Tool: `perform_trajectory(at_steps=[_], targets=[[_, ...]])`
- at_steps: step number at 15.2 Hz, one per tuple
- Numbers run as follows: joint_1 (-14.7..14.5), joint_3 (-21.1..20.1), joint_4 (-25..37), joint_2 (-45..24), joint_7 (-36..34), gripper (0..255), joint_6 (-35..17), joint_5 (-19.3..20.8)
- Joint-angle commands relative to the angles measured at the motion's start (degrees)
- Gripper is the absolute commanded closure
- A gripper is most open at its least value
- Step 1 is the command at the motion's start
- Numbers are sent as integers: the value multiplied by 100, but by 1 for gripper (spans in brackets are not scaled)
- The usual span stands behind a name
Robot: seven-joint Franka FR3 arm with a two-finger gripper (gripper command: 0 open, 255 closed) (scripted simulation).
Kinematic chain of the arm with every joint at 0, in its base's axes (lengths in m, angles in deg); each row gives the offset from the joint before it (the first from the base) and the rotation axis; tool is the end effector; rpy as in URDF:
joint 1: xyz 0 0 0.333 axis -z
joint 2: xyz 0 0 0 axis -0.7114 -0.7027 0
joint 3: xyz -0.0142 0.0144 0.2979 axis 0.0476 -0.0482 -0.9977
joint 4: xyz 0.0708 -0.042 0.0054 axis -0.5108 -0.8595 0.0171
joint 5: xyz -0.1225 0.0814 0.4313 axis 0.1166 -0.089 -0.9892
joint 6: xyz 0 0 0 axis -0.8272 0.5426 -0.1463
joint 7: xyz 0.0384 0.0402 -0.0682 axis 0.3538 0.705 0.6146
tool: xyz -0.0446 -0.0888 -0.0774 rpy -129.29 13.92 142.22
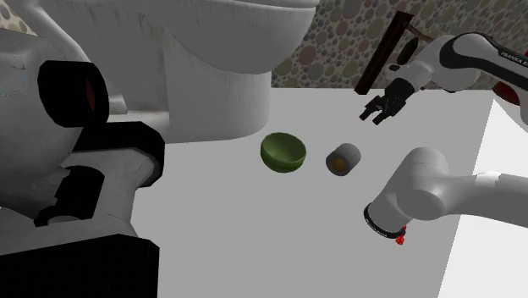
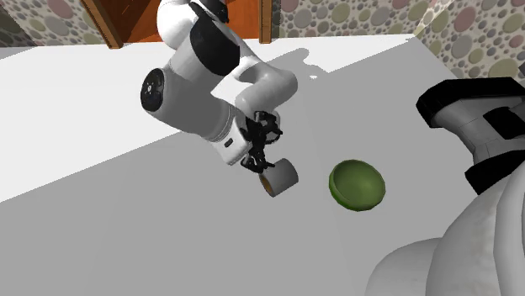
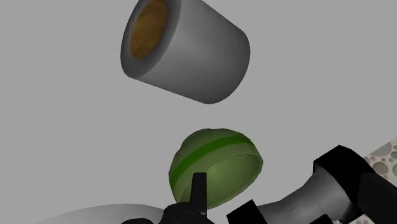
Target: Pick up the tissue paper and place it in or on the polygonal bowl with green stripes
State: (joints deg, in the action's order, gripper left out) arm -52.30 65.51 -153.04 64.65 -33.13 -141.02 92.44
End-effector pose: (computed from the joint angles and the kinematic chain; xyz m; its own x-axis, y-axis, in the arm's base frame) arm 0.2702 -0.2294 0.4508 0.7874 0.3608 0.4998 0.5864 -0.6883 -0.4270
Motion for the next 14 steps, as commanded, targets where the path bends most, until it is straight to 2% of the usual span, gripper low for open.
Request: perform_trajectory(at_steps=[1,5,11,12,14], targets=[[-232,757,112,-1,715,0,221,207],[-1046,2229,569,-64,1953,0,628,633],[-2737,4202,1618,282,3533,0,1350,1305],[-2913,4366,1741,362,3668,0,1435,1378],[-2826,4382,1549,387,3641,0,1326,1423]])
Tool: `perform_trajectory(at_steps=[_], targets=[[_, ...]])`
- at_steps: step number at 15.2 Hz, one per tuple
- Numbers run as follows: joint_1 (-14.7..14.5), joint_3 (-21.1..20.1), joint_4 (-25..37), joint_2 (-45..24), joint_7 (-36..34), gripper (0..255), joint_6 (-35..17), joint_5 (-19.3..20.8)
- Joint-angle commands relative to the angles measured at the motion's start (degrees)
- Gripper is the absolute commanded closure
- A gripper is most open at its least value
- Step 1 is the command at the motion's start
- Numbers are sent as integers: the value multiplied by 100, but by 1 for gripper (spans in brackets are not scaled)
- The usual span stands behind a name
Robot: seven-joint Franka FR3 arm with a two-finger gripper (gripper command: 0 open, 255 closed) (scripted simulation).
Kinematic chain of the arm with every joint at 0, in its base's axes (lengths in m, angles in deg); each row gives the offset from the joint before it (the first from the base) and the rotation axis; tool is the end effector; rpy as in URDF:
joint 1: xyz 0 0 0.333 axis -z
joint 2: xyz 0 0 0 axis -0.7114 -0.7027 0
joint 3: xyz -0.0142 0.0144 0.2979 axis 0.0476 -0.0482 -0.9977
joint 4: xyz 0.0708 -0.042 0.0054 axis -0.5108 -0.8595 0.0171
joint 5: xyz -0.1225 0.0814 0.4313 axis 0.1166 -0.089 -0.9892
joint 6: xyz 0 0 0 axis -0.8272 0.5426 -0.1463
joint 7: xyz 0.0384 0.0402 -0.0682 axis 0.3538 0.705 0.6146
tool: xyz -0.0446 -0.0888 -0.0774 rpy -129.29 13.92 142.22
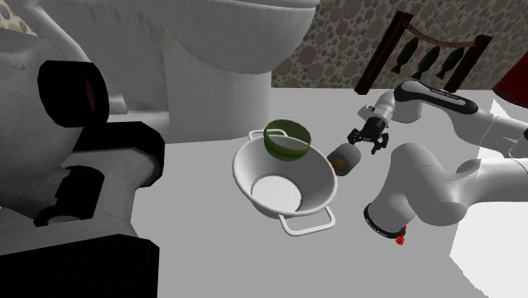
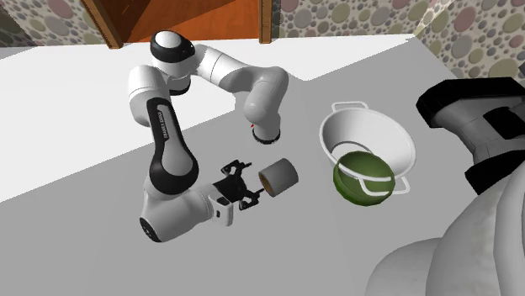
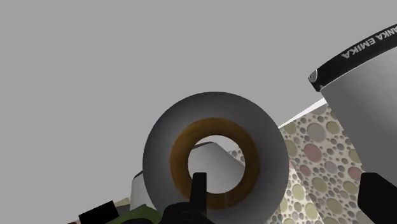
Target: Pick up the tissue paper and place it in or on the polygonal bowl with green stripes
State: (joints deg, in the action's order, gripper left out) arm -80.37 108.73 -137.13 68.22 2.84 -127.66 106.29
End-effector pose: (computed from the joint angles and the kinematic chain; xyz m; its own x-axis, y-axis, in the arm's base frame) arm 0.2822 -0.3086 0.2358 0.4086 0.4203 0.8102 0.9043 -0.0659 -0.4218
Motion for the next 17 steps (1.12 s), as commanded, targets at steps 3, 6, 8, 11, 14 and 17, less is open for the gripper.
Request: perform_trajectory(at_steps=[3,6,8,11,14,17], targets=[[106,93,-325,46,17,0,-177,100],[208,127,-562,59,-6,0,-320,158],[208,127,-562,59,-6,0,-320,158],[208,127,-562,59,-6,0,-320,158],[207,127,-561,58,-5,255,-319,157],[207,127,-561,58,-5,255,-319,157]])
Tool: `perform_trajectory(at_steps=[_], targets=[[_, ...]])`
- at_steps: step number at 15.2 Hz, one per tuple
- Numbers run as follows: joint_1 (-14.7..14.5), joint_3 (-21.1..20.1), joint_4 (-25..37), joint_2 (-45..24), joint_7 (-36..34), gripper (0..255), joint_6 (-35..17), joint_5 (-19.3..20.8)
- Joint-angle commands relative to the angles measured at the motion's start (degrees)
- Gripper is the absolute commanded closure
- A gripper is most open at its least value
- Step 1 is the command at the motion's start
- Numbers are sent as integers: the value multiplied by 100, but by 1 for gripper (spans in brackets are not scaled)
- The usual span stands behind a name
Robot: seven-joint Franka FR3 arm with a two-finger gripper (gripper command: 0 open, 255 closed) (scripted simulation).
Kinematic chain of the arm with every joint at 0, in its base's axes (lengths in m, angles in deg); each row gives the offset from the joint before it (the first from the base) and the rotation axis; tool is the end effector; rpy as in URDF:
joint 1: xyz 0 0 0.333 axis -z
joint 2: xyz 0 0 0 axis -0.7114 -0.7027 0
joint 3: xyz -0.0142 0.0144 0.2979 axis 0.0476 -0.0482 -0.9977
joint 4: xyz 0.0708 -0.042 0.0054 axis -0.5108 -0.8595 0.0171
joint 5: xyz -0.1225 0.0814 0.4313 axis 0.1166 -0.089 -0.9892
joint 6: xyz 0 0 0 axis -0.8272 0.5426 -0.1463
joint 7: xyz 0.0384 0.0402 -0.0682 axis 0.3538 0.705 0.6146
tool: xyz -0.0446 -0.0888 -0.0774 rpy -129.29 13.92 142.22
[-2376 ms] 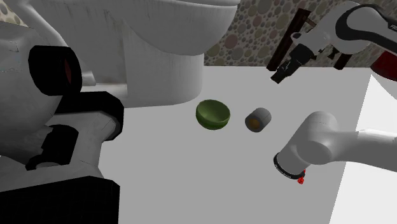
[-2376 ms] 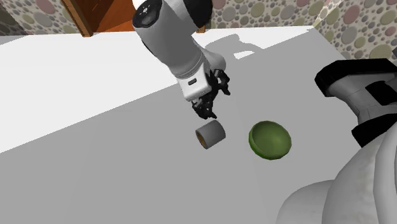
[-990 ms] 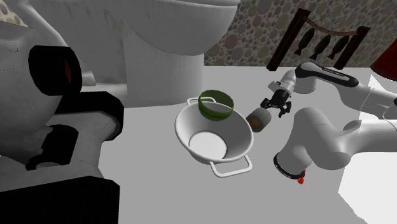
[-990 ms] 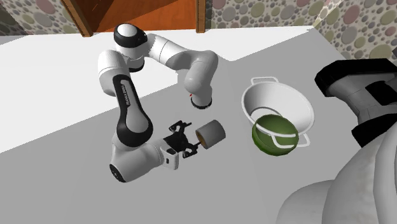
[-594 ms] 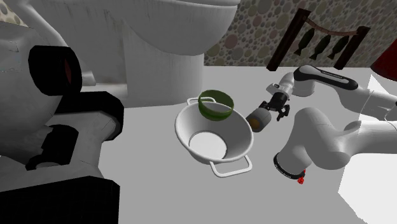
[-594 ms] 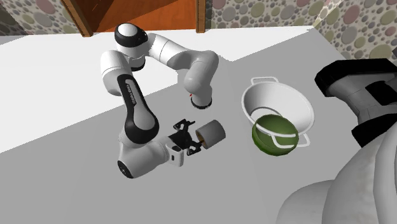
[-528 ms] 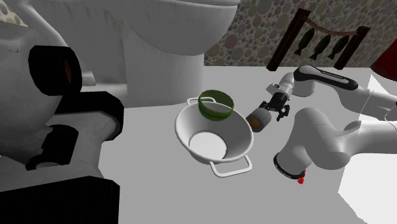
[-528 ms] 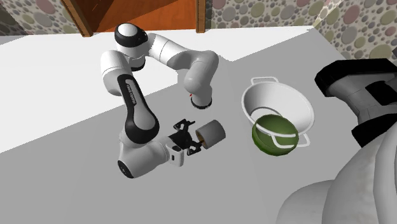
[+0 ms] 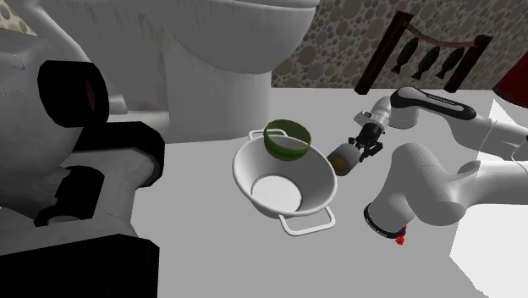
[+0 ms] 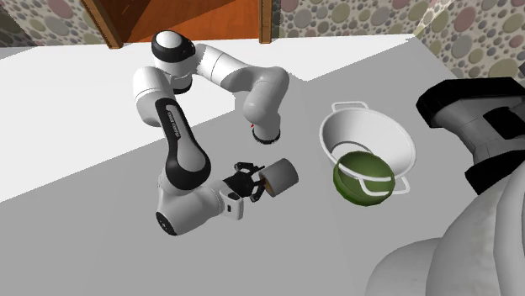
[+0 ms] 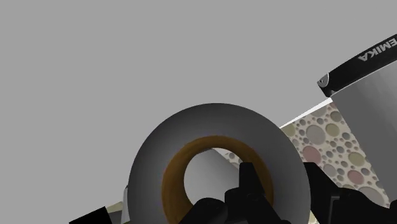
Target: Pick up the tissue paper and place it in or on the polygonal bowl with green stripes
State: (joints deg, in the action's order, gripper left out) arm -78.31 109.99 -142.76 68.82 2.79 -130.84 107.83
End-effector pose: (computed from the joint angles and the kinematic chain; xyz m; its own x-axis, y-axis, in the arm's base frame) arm 0.2793 -0.2747 0.2179 0.4007 0.4181 0.8153 0.9066 -0.0526 -0.4186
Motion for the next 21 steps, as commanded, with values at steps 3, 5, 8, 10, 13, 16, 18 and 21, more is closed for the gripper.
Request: perform_trajectory(at_steps=[3,5,8,10,13,16,18,21], targets=[[1,0,1,-1,-1,255,-1,2],[0,1,2,-1,-1,255,-1,3],[48,-142,2,-22,-54,255,69,-114],[92,-284,9,-40,-109,255,140,-231],[152,-495,29,-65,-195,255,246,-408],[205,-702,59,-89,-282,255,353,-585],[235,-838,85,-103,-343,255,424,-703],[275,-1038,132,-124,-435,255,529,-880]])
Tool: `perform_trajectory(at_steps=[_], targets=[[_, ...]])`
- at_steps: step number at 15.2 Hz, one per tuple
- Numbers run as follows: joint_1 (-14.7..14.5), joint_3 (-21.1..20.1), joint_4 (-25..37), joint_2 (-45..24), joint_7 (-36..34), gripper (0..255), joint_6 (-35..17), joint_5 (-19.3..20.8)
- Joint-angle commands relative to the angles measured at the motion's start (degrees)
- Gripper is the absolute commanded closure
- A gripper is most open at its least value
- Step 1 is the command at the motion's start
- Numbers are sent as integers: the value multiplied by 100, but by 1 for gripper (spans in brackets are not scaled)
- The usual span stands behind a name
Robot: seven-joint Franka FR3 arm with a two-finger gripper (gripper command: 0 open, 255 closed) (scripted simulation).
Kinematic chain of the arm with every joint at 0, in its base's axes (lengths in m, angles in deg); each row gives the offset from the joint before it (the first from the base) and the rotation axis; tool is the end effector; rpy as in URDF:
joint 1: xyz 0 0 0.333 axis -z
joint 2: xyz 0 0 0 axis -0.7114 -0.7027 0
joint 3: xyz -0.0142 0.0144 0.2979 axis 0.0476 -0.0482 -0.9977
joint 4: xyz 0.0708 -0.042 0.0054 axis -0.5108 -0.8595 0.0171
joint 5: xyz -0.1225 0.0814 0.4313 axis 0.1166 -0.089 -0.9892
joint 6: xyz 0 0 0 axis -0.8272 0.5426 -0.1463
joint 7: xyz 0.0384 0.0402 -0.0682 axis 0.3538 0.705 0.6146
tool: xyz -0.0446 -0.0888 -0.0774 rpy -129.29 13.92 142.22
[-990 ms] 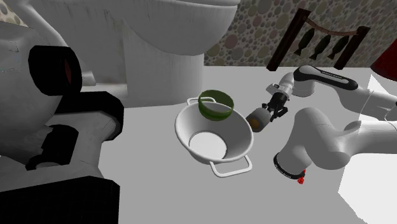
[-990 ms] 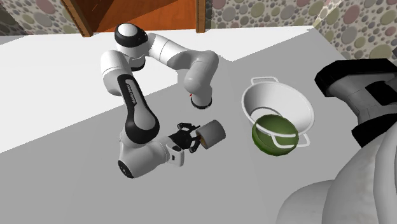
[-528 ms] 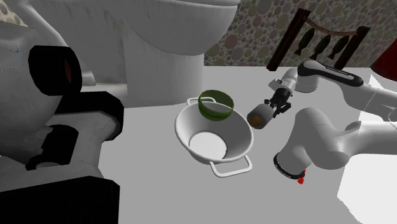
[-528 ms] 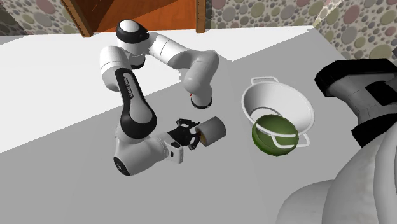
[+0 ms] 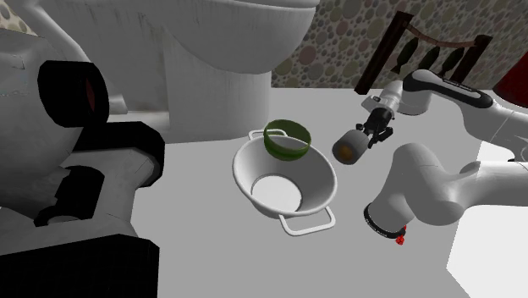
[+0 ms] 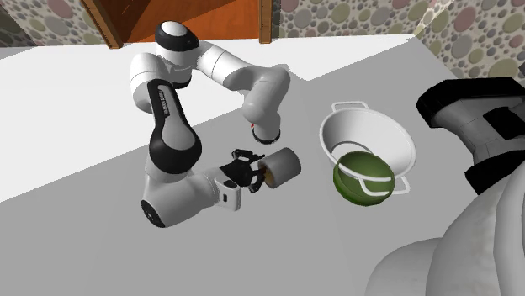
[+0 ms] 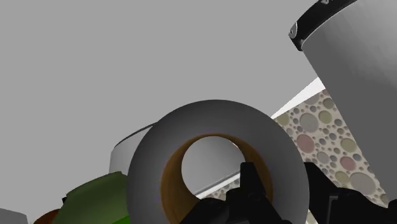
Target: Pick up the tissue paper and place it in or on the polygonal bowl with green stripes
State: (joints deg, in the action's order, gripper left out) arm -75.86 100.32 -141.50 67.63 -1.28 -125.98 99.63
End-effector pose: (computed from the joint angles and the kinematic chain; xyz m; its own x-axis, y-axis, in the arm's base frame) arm 0.2813 -0.2788 0.2975 0.4014 0.4187 0.8146 0.9064 -0.0538 -0.4190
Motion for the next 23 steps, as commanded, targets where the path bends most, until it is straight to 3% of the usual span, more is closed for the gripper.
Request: perform_trajectory(at_steps=[1,18,23], targets=[[42,-136,25,-12,-60,255,78,-118],[114,-1113,475,-145,-610,255,630,-1065],[-301,-1326,-3,-306,-845,255,-265,-1417]])
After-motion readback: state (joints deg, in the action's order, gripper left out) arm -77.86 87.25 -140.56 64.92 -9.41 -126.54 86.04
